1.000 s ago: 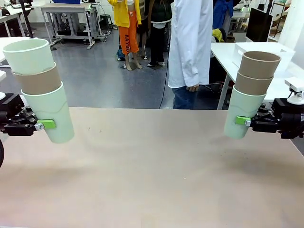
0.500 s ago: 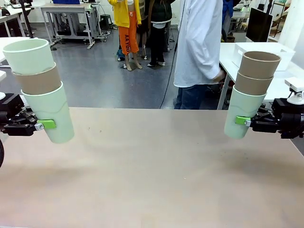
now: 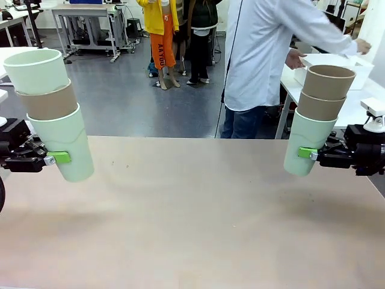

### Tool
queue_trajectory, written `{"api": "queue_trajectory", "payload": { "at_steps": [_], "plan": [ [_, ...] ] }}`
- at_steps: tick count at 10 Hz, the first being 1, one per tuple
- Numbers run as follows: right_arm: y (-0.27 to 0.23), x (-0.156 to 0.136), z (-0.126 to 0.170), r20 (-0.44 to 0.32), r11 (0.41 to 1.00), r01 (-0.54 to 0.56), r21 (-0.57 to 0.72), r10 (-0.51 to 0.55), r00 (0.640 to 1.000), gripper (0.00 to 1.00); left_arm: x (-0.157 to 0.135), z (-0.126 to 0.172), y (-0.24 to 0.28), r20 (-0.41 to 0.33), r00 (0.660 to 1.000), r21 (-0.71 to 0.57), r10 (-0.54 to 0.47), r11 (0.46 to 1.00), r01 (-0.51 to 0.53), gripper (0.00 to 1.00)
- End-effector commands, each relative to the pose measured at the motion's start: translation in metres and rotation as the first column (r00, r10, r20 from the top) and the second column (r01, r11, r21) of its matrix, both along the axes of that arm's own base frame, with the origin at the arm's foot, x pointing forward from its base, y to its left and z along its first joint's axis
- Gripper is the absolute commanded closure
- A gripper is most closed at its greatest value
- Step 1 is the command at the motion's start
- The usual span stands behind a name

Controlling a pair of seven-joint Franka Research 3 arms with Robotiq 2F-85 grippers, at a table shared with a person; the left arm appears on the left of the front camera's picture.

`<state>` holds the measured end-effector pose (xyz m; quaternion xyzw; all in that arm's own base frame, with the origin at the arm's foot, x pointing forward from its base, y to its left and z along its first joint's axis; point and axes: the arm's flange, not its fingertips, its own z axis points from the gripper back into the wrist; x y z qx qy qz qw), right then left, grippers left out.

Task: Stack the cups and store them in the basket.
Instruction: Place the stack of Reusable plastic cups into the Pantry Basket.

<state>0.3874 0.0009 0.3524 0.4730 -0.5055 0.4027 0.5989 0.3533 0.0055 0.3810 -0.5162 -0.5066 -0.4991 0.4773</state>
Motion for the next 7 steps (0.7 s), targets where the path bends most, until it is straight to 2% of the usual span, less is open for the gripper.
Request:
{"api": "queue_trajectory", "payload": {
  "at_steps": [1,7],
  "plan": [
    [0.0006,0.0002,0.0039,0.001,1.000,0.000,0.002,0.000,1.000,0.14,-0.0006,0.0024,-0.0006,0.002,1.000,-0.005,-0.006,1.000,0.006,0.14],
    [0.0006,0.0002,0.0039,0.001,1.000,0.000,0.002,0.000,1.000,0.14,-0.0006,0.0024,-0.0006,0.002,1.000,-0.005,-0.006,1.000,0.006,0.14]
  ]
}}
